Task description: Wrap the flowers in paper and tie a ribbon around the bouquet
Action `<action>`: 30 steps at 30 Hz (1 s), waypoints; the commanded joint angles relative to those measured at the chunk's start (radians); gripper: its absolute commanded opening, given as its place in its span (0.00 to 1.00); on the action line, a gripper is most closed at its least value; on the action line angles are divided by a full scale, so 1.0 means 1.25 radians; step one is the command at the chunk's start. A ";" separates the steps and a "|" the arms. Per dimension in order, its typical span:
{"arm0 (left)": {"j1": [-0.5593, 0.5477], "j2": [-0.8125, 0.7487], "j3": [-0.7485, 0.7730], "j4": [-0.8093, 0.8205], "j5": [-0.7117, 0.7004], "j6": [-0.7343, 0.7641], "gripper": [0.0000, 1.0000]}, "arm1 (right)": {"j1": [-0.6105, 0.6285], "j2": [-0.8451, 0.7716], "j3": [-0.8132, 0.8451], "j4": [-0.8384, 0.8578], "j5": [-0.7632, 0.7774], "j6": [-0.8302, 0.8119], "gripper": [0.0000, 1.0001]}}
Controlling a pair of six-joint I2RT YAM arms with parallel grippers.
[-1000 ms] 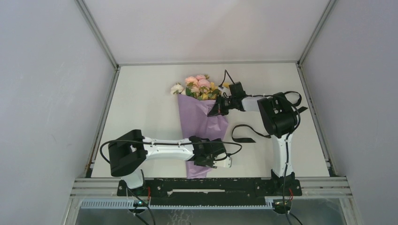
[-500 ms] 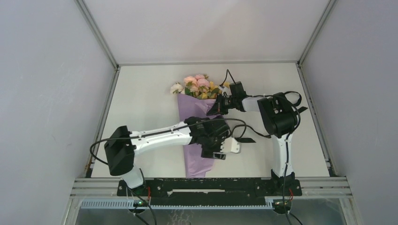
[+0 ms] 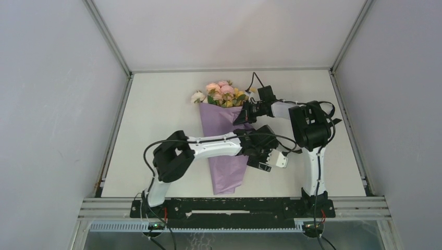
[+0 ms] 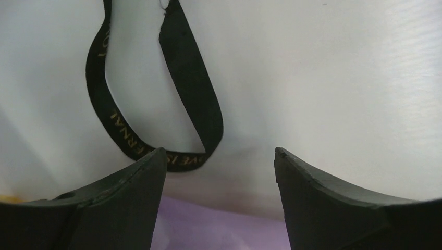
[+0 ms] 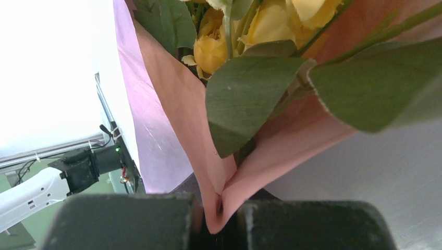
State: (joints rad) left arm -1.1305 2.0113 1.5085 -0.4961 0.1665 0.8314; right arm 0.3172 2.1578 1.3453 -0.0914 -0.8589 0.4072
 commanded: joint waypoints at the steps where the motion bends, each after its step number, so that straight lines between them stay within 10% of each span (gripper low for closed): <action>1: 0.007 0.049 0.083 0.057 -0.005 0.052 0.80 | -0.007 0.010 0.044 -0.064 -0.012 -0.089 0.00; 9: 0.008 0.140 0.127 0.015 -0.032 0.045 0.69 | 0.004 0.012 0.077 -0.119 -0.001 -0.124 0.00; 15: 0.007 0.163 0.142 -0.114 0.053 0.024 0.35 | 0.003 -0.004 0.086 -0.142 0.002 -0.133 0.00; 18: 0.000 0.161 0.127 -0.136 0.061 0.008 0.01 | 0.004 -0.020 0.088 -0.149 0.002 -0.121 0.00; 30: -0.109 -0.129 -0.054 -0.401 0.340 -0.142 0.00 | -0.006 -0.126 0.095 -0.172 0.019 0.024 0.00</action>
State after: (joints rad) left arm -1.2167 2.0083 1.4895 -0.8177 0.4294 0.7231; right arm 0.3157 2.1220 1.4220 -0.3130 -0.8345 0.3523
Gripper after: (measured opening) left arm 0.005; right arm 0.009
